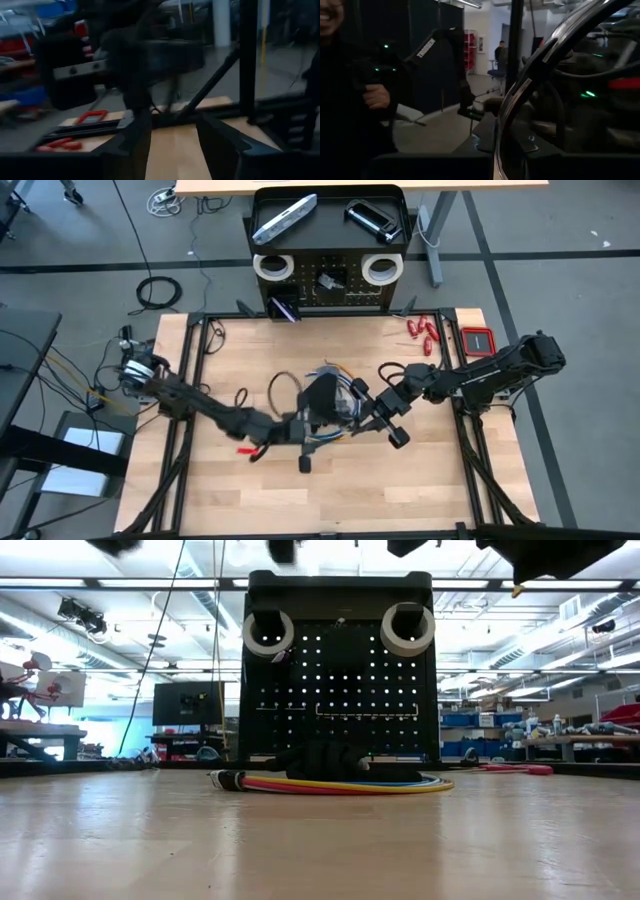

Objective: Hang tools onto peg board
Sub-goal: Hang the safety goggle on the peg board

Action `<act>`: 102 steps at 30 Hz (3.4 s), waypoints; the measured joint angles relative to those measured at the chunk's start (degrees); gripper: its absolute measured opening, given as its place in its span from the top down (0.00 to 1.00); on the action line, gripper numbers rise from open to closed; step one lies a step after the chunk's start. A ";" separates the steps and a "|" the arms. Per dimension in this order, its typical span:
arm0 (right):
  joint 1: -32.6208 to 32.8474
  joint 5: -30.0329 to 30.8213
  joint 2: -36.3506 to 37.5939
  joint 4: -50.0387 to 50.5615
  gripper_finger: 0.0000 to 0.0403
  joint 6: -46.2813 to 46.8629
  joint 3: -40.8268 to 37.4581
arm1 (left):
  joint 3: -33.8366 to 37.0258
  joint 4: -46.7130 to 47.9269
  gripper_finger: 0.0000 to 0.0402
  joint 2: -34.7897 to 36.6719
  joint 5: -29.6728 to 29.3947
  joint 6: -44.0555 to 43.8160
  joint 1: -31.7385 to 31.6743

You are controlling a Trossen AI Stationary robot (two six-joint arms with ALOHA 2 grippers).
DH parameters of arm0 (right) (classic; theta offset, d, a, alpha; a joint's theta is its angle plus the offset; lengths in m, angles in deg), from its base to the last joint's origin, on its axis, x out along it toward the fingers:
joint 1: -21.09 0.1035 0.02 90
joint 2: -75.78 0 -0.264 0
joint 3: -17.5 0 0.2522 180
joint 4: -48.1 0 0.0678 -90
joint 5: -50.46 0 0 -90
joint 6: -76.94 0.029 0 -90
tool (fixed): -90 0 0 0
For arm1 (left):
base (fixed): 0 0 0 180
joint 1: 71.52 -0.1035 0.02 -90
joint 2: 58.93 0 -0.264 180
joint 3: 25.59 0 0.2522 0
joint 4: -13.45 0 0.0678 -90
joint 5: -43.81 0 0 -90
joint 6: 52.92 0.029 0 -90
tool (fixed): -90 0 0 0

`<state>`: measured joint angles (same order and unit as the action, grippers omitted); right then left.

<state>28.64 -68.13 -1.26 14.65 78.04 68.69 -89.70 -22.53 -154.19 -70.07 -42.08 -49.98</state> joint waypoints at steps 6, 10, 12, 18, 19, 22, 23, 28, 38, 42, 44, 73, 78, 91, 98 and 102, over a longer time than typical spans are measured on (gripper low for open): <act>0.09 3.35 -0.01 0.37 0.94 -0.91 -0.02 | -0.04 -1.63 0.52 -0.74 -4.99 -0.35 0.73; 0.09 4.11 -0.08 0.94 0.94 -1.31 -0.02 | 0.00 -2.33 0.46 -0.79 -3.78 -3.19 -0.64; 0.09 5.23 -0.08 1.45 0.94 -1.38 -0.02 | 0.00 -3.32 0.42 -0.79 -2.04 -3.60 -1.32; 0.16 8.88 -0.58 2.08 0.94 -3.41 -0.02 | -1.32 -2.71 0.32 -0.74 -1.27 -3.97 -3.30; 0.17 9.59 -0.60 2.02 0.94 -3.63 -0.02 | -1.54 -2.50 0.32 -0.79 -1.25 -4.02 -3.62; 0.33 11.99 -0.58 1.54 0.94 -3.77 0.00 | -1.57 -2.64 0.32 -0.79 -1.35 -4.97 -4.12; 0.53 12.79 -0.58 1.18 0.94 -3.92 0.00 | -1.57 -2.60 0.33 -0.79 -1.29 -5.41 -4.25; 1.72 16.40 -0.63 0.86 0.94 -5.85 0.00 | -1.64 -3.32 0.40 -1.54 -0.89 -6.70 -4.98; 1.84 17.00 -0.58 1.71 0.93 -5.81 0.00 | -4.83 -4.08 0.48 -5.24 2.57 -4.86 -6.07; 1.81 17.15 -0.58 2.48 0.91 -4.71 0.02 | -4.78 -3.92 0.53 -5.26 0.73 -4.82 -5.69; 1.79 17.61 -0.59 3.25 0.89 -4.66 0.06 | -4.74 -2.82 0.58 -5.03 -0.88 -4.13 -5.27; 11.76 45.92 20.73 53.51 0.54 12.92 -0.11 | -12.29 35.32 0.76 -8.63 -15.83 -20.09 -14.76; 14.75 58.04 17.62 53.71 0.54 14.27 -0.07 | -18.76 42.10 0.76 -16.49 -16.61 -19.99 -16.92; 8.16 73.27 0.79 26.38 0.38 12.13 -4.68 | -21.05 35.06 0.76 -19.24 -30.10 -8.72 -15.20; 3.53 69.75 -3.78 11.14 0.19 4.53 -4.68 | -19.04 32.74 0.76 -17.84 -38.45 -5.22 -12.10; 2.04 63.82 -5.72 4.05 0.14 4.57 -4.68 | -15.29 28.59 0.76 -14.20 -36.72 -5.23 -11.65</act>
<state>30.69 -4.31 -6.98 18.70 82.61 64.01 -104.99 6.06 -168.40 -106.79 -47.31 -61.63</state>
